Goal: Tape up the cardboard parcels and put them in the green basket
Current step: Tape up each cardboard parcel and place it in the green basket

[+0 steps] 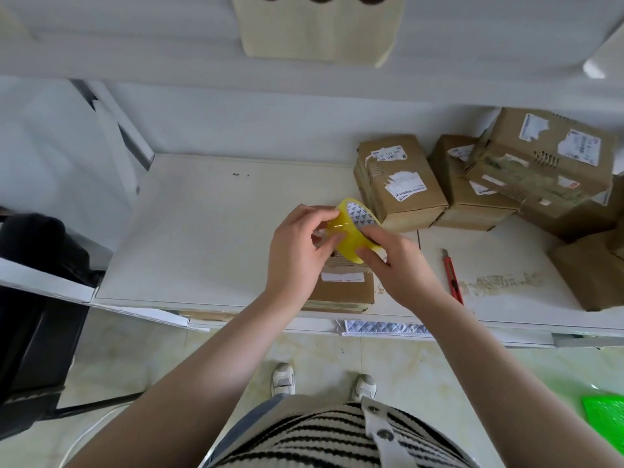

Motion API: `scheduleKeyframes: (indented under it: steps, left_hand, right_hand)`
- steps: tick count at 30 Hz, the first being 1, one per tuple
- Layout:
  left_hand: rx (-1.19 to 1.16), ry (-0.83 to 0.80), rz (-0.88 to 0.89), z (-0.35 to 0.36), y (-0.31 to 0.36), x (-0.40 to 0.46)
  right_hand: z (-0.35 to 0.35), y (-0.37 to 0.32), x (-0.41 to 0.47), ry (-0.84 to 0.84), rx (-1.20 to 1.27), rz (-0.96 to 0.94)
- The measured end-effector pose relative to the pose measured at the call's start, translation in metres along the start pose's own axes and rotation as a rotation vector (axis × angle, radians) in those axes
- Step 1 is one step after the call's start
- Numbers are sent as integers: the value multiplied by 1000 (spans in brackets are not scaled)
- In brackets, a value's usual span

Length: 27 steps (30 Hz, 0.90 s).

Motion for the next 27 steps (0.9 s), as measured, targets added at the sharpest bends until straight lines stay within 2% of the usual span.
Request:
scheduleKeyframes:
  steps: [3, 7, 10, 15, 20, 27]
  left_hand:
    - [-31, -4, -74, -1, 2, 2]
    - [-179, -63, -347, -6, -1, 10]
    - [-282, -140, -481, -14, -1, 13]
    - [-336, -119, -467, -11, 7, 7]
    - [-506, -130, -667, -16, -1, 10]
    - [-733, -183, -725, -20, -11, 13]
  right_hand:
    - [2, -2, 4, 15, -53, 26]
    - [-1, -6, 7, 21, -58, -21]
    - [-6, -10, 11, 21, -77, -53]
    - [-13, -8, 24, 20, -177, -14]
    - [-14, -8, 29, -39, -252, 22]
    - [-14, -16, 34, -59, -290, -8]
Point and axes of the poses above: each hand's wrist, its own x-axis towards the middle knuckle, its own z-axis out of the palm, y = z × x, the point moved 1 cm from there along x, towards the middle knuckle, and after that the axes turned 12 degrees about -x, right-handed, at the moved point
